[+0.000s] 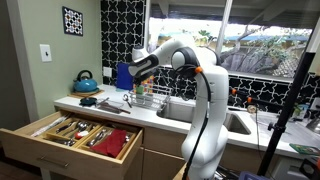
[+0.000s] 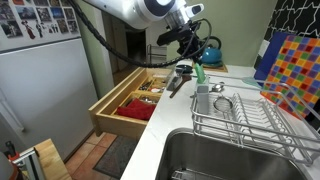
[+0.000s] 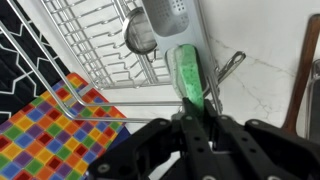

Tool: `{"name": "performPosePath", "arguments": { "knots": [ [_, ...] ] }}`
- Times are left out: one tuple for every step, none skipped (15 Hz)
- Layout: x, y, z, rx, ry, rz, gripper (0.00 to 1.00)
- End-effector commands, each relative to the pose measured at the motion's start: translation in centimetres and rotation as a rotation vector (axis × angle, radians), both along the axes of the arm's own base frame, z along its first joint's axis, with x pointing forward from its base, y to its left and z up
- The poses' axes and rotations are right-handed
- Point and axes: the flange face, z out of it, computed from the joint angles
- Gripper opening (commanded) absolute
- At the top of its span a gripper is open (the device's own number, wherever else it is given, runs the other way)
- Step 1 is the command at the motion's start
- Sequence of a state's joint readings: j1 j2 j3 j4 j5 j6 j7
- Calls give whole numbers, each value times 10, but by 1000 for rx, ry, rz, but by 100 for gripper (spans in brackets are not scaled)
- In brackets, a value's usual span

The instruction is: Take the two sponges off of the dish rack

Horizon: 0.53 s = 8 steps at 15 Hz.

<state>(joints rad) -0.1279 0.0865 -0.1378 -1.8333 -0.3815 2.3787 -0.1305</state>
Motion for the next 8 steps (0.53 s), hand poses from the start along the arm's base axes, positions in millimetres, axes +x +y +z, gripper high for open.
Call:
{"name": "performPosePath", "arguments": {
  "knots": [
    [-7, 5, 14, -19, -11, 17, 7],
    [-7, 5, 16, -20, -13, 18, 7],
    [-8, 6, 17, -22, -18, 20, 7],
    [-8, 7, 20, -24, -23, 24, 7],
    [-9, 9, 23, -26, -28, 27, 7],
    [-10, 10, 26, -29, -35, 32, 7],
    [-10, 12, 30, -32, -39, 36, 7],
    [-11, 14, 32, -33, -43, 39, 7]
  ]
}}
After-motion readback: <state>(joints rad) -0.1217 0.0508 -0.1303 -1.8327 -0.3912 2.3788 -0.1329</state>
